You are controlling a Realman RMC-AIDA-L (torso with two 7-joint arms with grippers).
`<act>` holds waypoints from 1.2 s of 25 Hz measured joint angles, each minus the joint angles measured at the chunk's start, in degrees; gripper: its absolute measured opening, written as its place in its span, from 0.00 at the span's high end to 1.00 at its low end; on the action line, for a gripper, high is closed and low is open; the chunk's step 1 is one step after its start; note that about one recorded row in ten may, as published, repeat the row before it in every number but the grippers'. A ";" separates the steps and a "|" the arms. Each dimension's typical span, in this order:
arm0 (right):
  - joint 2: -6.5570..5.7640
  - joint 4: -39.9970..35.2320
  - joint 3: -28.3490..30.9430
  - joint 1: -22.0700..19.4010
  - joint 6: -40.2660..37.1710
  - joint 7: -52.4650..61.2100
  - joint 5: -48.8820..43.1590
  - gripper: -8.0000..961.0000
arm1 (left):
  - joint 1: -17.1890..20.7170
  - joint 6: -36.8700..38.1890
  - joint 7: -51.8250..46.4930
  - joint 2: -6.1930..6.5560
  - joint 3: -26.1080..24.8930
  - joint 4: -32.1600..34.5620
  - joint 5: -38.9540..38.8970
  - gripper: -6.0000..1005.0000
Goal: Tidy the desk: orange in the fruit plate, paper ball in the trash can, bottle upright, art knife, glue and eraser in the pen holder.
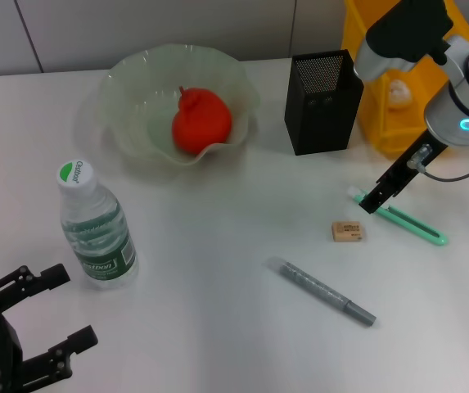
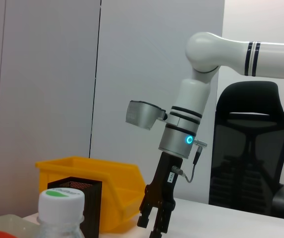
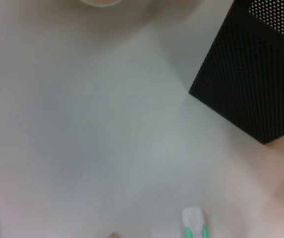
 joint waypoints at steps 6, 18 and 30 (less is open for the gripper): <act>-0.01 2.39 -0.78 0.11 2.67 -0.33 0.11 0.13 | -0.22 -0.31 -0.02 -0.21 -0.04 0.00 0.00 0.22; 0.05 4.00 -1.63 0.24 4.15 -0.49 0.30 0.13 | -0.17 -0.62 -0.29 -0.32 -0.14 0.00 -0.02 0.22; 0.08 4.79 -1.61 0.49 4.37 -1.04 0.30 0.34 | -0.31 -0.73 -0.58 -0.44 -0.13 0.00 -0.02 0.22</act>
